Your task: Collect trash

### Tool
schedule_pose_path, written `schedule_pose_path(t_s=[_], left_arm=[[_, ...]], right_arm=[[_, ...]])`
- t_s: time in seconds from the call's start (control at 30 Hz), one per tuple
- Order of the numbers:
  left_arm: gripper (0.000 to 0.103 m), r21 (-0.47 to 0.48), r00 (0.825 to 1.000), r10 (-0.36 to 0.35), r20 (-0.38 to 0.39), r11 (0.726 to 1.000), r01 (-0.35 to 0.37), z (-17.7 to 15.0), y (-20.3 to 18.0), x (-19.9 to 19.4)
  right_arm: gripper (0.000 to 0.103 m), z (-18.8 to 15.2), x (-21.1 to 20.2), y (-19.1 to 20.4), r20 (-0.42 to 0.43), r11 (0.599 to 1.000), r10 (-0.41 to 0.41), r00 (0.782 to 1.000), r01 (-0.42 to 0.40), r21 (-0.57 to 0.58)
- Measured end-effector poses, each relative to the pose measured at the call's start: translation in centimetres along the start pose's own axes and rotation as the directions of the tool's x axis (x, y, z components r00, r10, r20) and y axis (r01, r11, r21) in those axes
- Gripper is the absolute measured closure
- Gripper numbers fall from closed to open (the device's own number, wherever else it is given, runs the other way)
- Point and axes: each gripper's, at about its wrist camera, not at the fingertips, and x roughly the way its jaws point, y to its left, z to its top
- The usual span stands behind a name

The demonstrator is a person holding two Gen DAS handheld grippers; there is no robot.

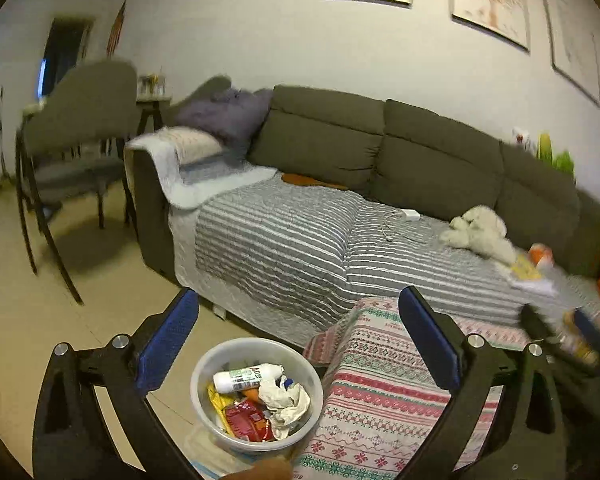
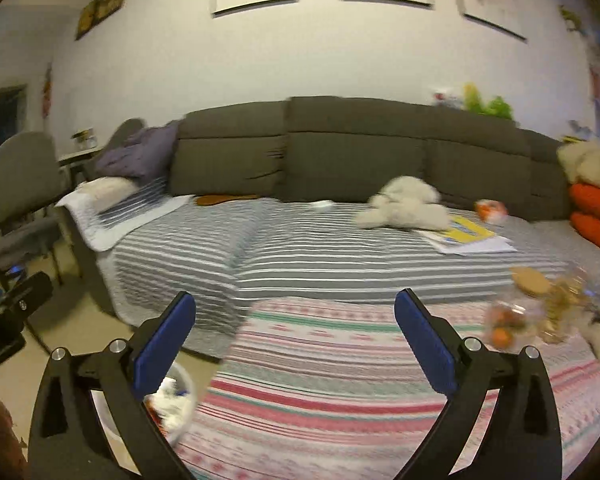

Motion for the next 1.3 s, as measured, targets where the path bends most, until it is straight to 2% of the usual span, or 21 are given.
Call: schedule_pose_path(t_s=[0.13,0.23,0.3,0.4,0.6,0.8,0.93,1.3], left_arm=[[0.007,0.083,1.0,-0.012,0.023,0.996,0.01,-1.2,-4.3,-1.1],[0.007,0.121,0.999,-0.039,0.02,0.992,0.036,-2.1,-6.9,-1.5],[0.007,0.149,0.999,-0.045,0.021,0.988,0.041,-2.8,-8.7,-1.7],[0.007,0.156,0.998,-0.07,0.008,0.985,0.068,-3.5,-10.7,-1.7],[0.007,0.171,0.996,-0.09,-0.008,0.981,0.09,-4.4,-13.8,-1.7],[0.007,0.177,0.993,-0.107,-0.053,0.977,0.114,-4.9,-15.7,-1.1],[0.007,0.197,0.993,-0.104,-0.056,0.974,0.113,-5.2,-16.6,-1.0],[0.007,0.19,0.992,-0.098,-0.072,0.975,0.111,-5.1,-16.6,-0.8]], right_arm=[[0.006,-0.9,-2.0,-4.8,-0.021,0.996,-0.059,0.998,0.061,0.071],[0.006,-1.4,-3.2,-7.8,-0.018,0.987,-0.127,0.992,0.129,0.092],[0.006,-1.5,-3.5,-9.1,-0.017,0.985,-0.143,0.99,0.144,0.099],[0.006,-2.2,-4.3,-11.3,0.014,0.98,-0.174,0.985,0.172,0.101],[0.006,-3.1,-4.1,-14.0,-0.003,0.972,-0.201,0.98,0.199,0.125],[0.006,-3.6,-4.1,-15.5,0.007,0.967,-0.216,0.976,0.213,0.138],[0.006,-3.7,-3.9,-16.1,0.006,0.965,-0.221,0.975,0.218,0.147],[0.006,-3.9,-3.6,-16.2,0.012,0.967,-0.214,0.977,0.21,0.145]])
